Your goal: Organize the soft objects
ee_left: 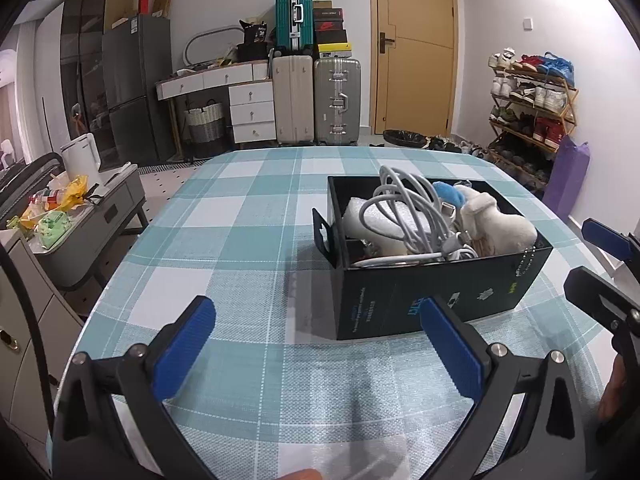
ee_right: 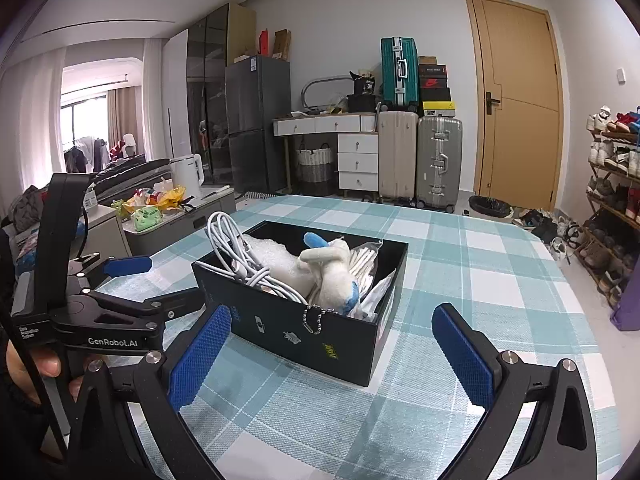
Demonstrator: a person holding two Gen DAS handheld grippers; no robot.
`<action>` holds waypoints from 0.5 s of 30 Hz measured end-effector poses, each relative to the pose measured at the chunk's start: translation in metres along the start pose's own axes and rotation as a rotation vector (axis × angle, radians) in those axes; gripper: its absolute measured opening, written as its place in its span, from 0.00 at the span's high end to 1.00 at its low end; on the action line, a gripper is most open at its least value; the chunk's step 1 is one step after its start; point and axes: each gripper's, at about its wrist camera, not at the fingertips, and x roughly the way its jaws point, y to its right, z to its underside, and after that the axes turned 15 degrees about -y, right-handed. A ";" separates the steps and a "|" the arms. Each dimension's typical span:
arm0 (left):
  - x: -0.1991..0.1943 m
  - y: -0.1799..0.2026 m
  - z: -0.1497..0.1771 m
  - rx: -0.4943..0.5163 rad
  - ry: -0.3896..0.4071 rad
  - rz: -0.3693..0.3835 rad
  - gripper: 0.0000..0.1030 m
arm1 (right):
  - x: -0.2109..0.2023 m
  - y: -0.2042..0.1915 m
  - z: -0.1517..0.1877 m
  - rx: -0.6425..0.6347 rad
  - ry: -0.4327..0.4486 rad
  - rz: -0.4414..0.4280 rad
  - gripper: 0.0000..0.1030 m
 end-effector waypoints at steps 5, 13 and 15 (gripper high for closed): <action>-0.001 -0.001 -0.001 0.004 0.000 0.009 0.00 | -0.004 -0.002 0.002 -0.002 0.016 0.013 0.01; -0.004 -0.001 0.001 0.011 0.018 0.023 0.00 | -0.007 -0.003 0.004 -0.007 0.022 0.014 0.01; -0.004 -0.002 0.001 0.008 0.018 0.027 0.00 | -0.006 -0.003 0.003 -0.008 0.021 0.013 0.01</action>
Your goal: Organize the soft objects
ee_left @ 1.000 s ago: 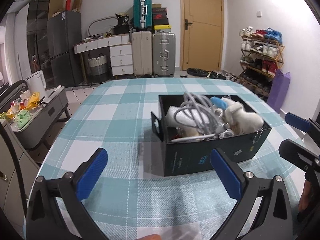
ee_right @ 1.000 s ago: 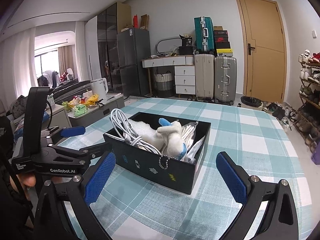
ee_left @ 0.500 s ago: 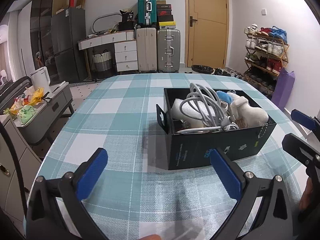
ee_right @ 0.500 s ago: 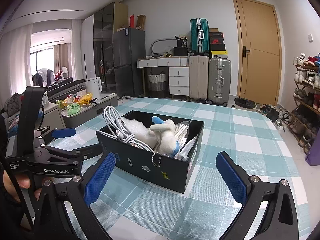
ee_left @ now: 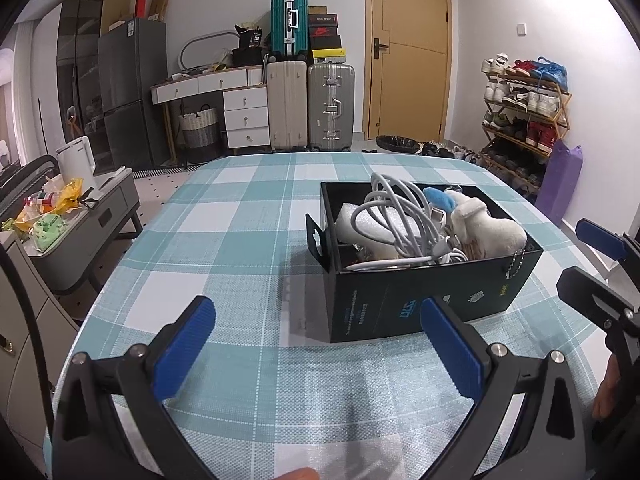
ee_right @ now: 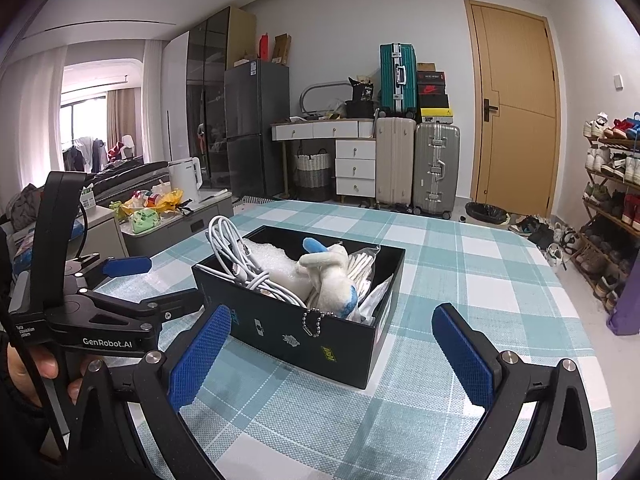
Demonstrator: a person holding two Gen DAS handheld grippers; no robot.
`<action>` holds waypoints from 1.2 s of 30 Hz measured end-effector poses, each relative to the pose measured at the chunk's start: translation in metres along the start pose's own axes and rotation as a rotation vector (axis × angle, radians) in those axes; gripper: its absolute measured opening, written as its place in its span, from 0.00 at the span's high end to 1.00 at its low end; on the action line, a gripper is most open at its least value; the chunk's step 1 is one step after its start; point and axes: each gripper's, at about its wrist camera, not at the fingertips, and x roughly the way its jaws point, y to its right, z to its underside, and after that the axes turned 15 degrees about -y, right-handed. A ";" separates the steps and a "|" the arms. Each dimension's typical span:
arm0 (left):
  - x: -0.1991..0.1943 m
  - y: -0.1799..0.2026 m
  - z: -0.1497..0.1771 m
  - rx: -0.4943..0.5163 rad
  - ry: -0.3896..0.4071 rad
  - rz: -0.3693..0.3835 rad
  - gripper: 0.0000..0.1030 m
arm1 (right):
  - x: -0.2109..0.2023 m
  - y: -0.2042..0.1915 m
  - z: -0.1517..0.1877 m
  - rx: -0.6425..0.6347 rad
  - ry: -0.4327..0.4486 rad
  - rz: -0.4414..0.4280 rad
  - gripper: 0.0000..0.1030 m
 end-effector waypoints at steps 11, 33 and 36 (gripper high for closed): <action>-0.002 0.000 0.001 0.002 0.010 0.004 0.00 | 0.001 0.000 0.000 0.001 0.000 -0.007 0.01; -0.005 0.001 0.000 0.004 0.017 0.005 0.00 | 0.003 0.000 -0.001 0.002 -0.003 -0.007 0.00; -0.005 0.002 0.000 0.004 0.017 0.005 0.00 | 0.002 0.000 -0.001 0.002 -0.003 -0.007 0.00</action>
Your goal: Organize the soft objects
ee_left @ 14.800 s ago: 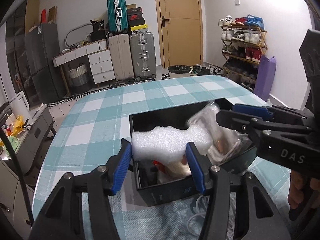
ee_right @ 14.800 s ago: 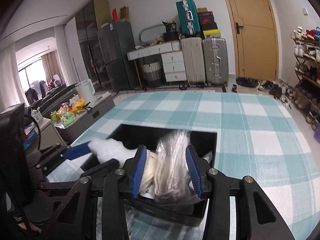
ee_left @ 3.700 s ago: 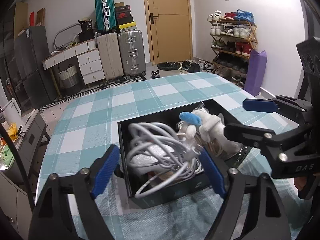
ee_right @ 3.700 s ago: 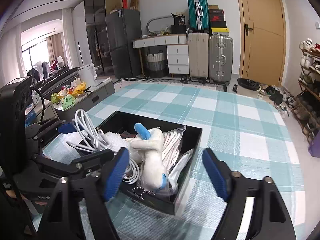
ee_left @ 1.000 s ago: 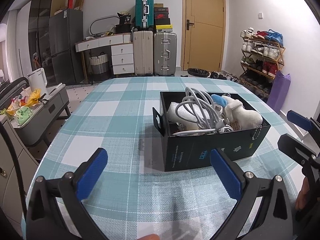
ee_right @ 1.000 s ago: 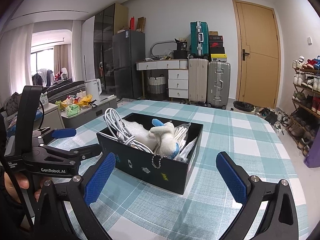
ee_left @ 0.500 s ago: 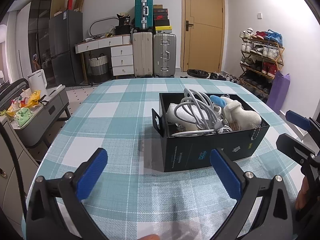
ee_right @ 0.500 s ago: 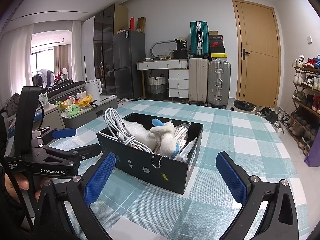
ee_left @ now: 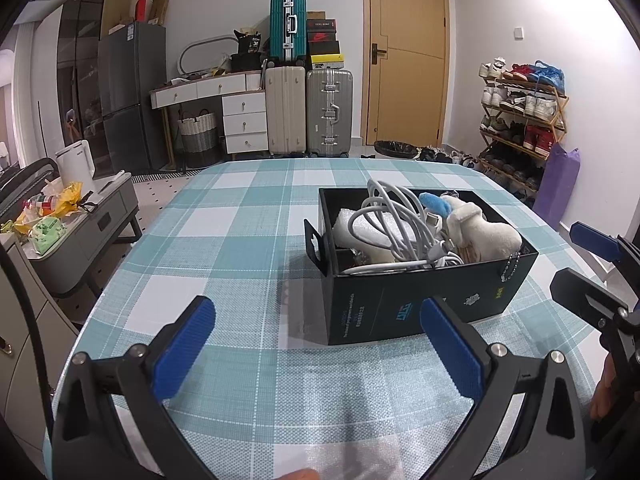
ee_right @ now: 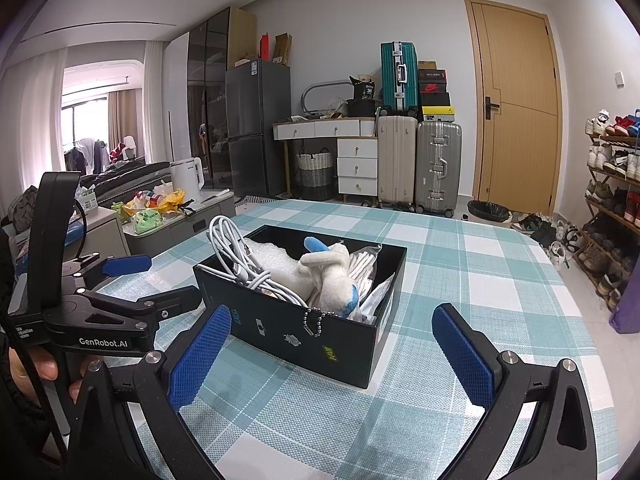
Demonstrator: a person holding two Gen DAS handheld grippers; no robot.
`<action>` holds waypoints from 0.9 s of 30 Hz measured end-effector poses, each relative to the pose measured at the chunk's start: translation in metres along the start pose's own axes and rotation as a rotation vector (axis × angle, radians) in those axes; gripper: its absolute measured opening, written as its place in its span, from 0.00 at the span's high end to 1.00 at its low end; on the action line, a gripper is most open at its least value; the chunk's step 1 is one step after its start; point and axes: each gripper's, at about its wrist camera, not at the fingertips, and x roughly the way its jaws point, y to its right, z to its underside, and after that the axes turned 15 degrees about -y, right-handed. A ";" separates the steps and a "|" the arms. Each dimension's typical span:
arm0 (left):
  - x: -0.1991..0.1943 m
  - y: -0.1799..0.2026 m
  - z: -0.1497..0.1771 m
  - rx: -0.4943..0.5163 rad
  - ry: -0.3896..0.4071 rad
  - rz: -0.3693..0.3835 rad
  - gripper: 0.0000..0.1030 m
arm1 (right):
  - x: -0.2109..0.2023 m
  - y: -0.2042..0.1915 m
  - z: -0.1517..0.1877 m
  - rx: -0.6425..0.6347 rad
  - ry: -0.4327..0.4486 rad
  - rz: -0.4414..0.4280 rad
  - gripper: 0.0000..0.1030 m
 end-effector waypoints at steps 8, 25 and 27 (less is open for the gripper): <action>-0.001 0.000 0.000 -0.001 0.002 -0.001 0.00 | 0.000 0.000 0.000 0.000 0.001 0.000 0.00; -0.003 0.001 0.000 -0.002 0.006 -0.001 0.00 | 0.000 0.000 0.000 0.000 0.001 0.000 0.00; -0.003 0.001 0.000 -0.003 0.005 0.000 0.00 | 0.000 0.000 0.000 0.000 0.000 0.000 0.00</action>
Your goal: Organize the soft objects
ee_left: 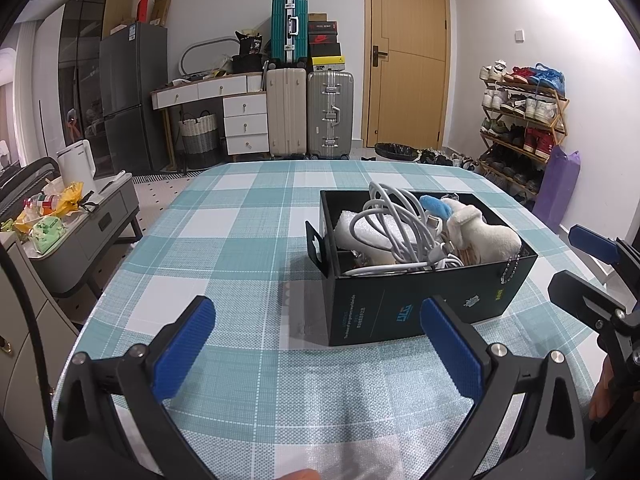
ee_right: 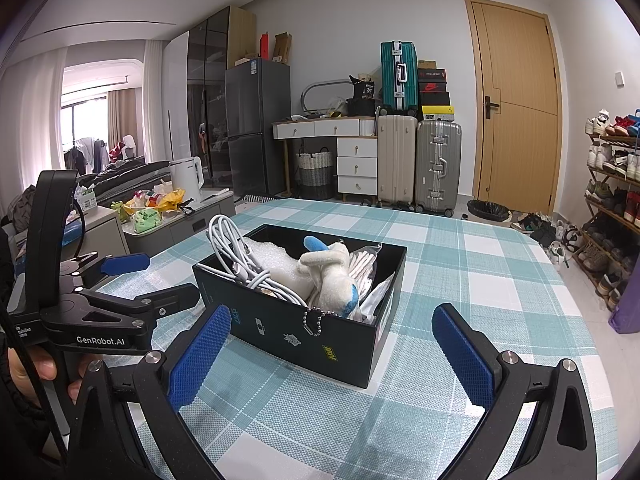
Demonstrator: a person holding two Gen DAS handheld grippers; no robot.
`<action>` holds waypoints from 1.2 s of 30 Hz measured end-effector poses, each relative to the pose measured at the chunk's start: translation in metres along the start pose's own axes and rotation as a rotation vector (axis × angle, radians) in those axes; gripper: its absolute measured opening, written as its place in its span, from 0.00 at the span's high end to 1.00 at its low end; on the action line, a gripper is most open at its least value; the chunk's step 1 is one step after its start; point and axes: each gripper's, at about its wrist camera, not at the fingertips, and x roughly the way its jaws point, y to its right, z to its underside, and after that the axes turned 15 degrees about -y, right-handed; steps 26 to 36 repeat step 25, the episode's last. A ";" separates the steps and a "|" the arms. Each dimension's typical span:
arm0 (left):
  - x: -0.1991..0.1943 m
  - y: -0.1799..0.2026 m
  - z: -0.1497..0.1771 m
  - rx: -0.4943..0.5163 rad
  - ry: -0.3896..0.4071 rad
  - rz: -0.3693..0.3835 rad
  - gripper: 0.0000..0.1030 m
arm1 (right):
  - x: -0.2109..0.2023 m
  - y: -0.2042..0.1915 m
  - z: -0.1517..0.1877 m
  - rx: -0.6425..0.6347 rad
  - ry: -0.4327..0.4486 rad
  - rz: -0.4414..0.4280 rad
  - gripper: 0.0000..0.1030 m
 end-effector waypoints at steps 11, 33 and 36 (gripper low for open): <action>0.000 0.000 0.001 0.000 0.000 0.000 0.00 | 0.000 0.000 0.000 0.000 -0.001 0.000 0.00; -0.002 0.001 0.000 0.003 0.007 0.001 0.00 | -0.001 0.000 0.000 0.000 -0.001 0.000 0.00; -0.002 0.001 0.000 0.003 0.007 0.001 0.00 | -0.001 0.000 0.000 0.000 -0.001 0.000 0.00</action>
